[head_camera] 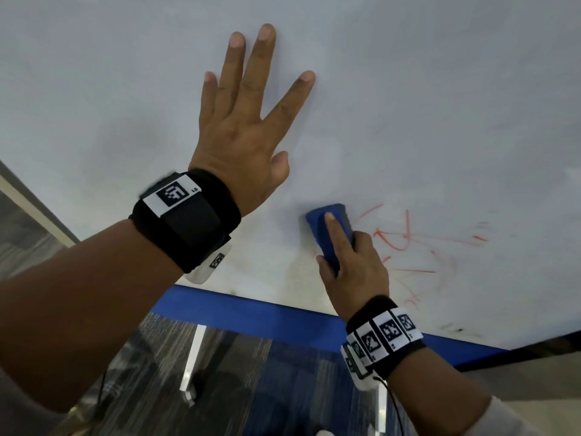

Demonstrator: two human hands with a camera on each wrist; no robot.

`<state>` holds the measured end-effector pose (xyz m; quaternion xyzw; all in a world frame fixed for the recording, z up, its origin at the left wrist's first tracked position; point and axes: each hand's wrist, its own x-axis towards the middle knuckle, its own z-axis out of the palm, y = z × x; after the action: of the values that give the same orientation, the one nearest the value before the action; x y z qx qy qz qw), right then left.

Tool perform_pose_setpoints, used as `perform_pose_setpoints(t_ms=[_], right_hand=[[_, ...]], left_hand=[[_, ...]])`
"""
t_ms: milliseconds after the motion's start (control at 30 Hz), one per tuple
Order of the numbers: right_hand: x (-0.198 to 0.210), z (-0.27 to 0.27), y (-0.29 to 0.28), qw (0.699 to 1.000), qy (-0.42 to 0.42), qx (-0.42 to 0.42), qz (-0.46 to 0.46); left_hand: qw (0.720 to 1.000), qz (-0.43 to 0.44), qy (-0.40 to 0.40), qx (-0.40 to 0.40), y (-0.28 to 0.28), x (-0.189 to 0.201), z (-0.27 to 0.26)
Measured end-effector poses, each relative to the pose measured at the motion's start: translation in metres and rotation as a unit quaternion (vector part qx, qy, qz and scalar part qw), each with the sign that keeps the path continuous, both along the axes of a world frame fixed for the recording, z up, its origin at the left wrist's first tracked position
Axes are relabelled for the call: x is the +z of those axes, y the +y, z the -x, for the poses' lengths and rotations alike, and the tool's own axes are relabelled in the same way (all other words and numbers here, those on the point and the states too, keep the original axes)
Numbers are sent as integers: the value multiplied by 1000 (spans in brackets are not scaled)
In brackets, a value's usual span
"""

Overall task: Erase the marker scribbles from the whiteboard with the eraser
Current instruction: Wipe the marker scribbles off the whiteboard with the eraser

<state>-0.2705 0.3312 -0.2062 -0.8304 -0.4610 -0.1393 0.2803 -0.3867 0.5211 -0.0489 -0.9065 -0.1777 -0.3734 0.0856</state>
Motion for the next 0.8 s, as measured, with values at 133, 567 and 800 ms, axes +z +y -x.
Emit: perform_pose_setpoints(t_ms=[133,567,800], right_hand=[[-53,-12,-17,985,-7,46,167],[-64,-20,-14,993,9,52,106],[-86,-36,-51,968,40,58,239]], left_hand=[[1000,2,-3,1,-1,-1,-1],[998,16,-5,61,-11,-14,-12],[997,26,-16,66,-15,-19,-17]])
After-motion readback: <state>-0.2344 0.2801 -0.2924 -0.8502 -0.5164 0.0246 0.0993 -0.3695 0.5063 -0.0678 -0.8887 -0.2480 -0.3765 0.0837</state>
